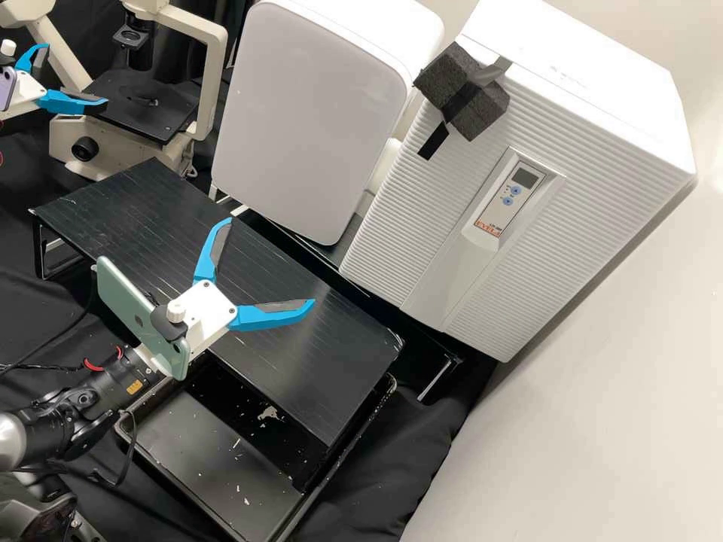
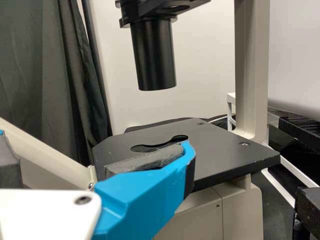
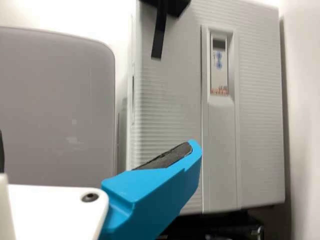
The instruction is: Close the incubator door
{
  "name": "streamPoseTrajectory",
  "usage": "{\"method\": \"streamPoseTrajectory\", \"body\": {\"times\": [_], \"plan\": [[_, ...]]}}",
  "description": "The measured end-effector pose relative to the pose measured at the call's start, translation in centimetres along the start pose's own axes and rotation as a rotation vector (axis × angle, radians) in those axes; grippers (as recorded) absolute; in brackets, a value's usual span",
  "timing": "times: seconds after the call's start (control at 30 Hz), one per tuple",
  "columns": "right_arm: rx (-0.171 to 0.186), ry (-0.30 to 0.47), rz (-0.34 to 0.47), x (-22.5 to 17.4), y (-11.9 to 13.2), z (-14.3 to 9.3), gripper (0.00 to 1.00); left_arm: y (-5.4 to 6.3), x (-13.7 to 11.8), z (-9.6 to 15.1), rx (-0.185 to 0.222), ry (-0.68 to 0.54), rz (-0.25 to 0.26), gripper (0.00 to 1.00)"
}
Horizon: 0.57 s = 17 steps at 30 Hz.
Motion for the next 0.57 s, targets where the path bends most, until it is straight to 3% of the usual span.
{"method": "streamPoseTrajectory", "body": {"times": [0.2, 0.57], "plan": [[0.011, -0.036, -0.093, 0.1, -2.3, 0.7, 1.00, 0.0, 0.0, 0.0, 0.000, 0.000, 0.000, 1.00], [0.012, -0.046, -0.157, 0.3, -3.6, 1.0, 1.00, 0.0, 0.0, 0.0, 0.000, 0.000, 0.000, 1.00]]}}
